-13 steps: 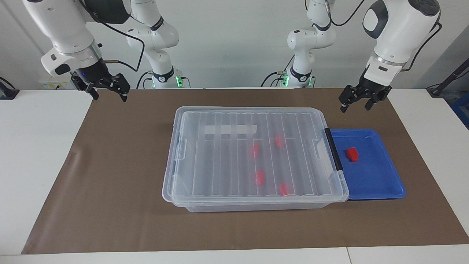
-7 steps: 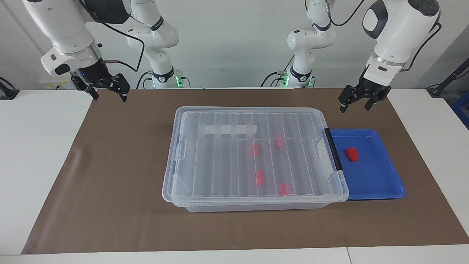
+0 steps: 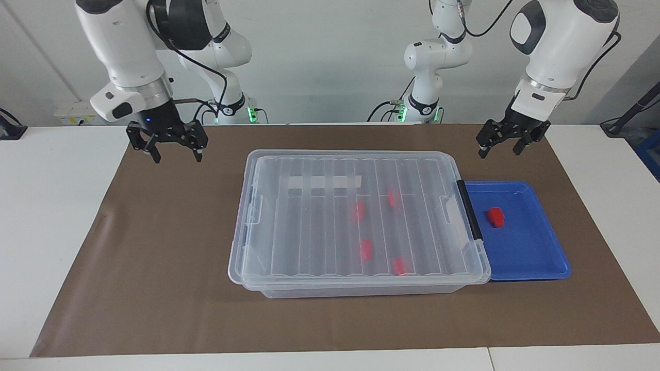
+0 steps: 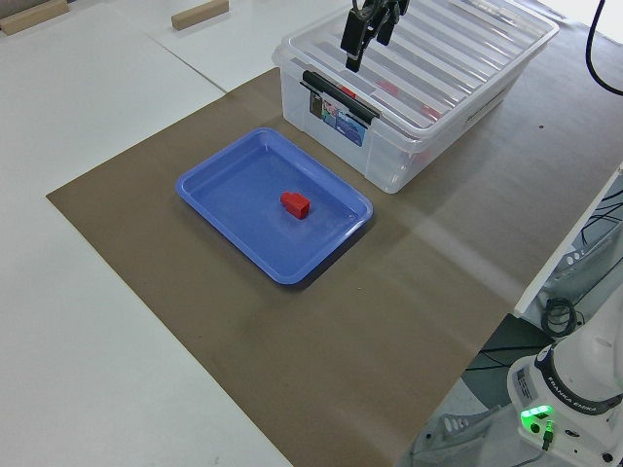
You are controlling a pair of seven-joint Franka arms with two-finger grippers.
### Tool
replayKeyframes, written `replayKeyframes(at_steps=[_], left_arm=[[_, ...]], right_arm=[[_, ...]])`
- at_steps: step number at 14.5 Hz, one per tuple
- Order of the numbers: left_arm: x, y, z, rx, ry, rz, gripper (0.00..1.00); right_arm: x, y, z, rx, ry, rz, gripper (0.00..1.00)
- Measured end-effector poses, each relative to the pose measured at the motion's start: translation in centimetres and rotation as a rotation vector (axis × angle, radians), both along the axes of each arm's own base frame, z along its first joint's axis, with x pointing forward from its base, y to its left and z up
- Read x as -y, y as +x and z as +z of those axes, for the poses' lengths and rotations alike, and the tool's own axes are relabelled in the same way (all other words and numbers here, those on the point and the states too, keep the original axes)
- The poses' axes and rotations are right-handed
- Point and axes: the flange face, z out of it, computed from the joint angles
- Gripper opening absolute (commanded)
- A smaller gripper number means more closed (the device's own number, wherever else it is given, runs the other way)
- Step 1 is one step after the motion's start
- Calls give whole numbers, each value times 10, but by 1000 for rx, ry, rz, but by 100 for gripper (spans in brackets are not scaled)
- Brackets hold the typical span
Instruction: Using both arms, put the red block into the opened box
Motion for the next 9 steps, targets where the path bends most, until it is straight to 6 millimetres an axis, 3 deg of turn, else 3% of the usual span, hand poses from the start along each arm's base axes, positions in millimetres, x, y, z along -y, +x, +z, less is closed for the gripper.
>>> replayKeyframes(at_steps=[5, 7, 9], left_arm=[[2, 0, 0, 0, 2, -5, 100], [2, 0, 0, 0, 2, -5, 100], [2, 0, 0, 0, 2, -5, 100]], right_arm=[[-63, 38, -82, 12, 28, 6, 100], [-76, 45, -105, 3, 24, -1, 100], [-77, 47, -116, -10, 19, -3, 100]])
